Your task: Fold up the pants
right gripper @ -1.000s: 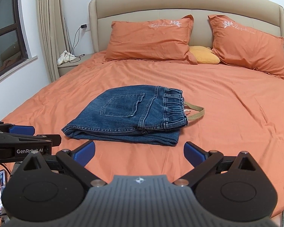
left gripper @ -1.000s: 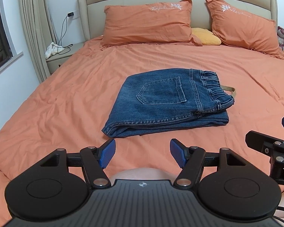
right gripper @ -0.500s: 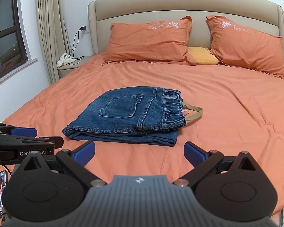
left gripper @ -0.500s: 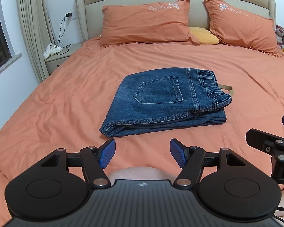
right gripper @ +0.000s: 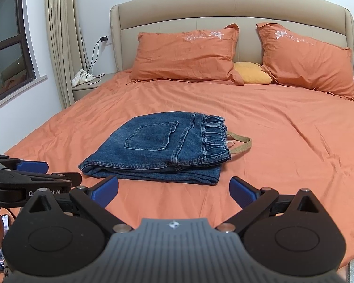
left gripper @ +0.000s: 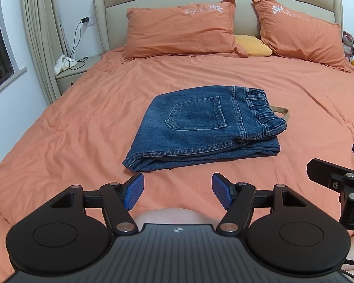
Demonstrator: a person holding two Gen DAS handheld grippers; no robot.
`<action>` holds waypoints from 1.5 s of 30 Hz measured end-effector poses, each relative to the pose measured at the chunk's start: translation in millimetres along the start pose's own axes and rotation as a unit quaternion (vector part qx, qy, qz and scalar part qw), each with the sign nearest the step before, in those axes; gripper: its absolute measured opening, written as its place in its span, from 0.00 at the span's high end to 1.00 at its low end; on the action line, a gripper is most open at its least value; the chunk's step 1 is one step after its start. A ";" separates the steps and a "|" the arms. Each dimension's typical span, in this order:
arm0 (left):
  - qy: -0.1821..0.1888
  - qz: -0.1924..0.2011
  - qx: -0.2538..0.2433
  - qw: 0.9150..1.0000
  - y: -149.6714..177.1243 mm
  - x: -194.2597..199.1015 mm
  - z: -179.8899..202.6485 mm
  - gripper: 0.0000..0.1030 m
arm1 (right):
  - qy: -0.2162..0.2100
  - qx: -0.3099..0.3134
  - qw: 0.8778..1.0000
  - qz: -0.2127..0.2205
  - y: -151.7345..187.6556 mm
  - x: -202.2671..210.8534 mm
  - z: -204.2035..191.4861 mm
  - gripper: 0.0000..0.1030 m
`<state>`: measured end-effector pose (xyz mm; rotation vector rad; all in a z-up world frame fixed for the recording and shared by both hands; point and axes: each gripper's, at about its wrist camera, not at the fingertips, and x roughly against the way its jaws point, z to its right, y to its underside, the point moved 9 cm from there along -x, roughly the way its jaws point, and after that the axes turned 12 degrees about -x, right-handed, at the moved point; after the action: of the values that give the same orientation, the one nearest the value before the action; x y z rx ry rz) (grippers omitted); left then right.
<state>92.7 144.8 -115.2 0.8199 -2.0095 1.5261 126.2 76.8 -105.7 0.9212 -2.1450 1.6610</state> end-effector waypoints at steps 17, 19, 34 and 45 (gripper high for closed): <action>0.002 0.001 -0.002 1.000 -1.1 1.9 1.3 0.25 | -0.001 -0.004 1.000 0.004 -0.8 3.9 1.7 0.06; 0.002 0.002 -0.002 1.000 -1.9 3.0 1.8 0.25 | -0.001 -0.005 1.000 0.005 -1.5 4.9 2.3 0.06; 0.003 0.004 -0.006 1.000 -4.6 4.2 -0.7 0.25 | 0.006 -0.020 1.000 0.006 -3.3 8.0 11.1 0.05; 0.006 0.011 -0.009 1.000 -8.1 6.6 -4.2 0.25 | 0.013 -0.015 1.000 0.006 -2.9 8.8 12.8 0.05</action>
<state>93.9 146.2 -104.1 0.7825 -2.0273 1.5189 123.4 61.6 -102.4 0.8756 -2.1572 1.6316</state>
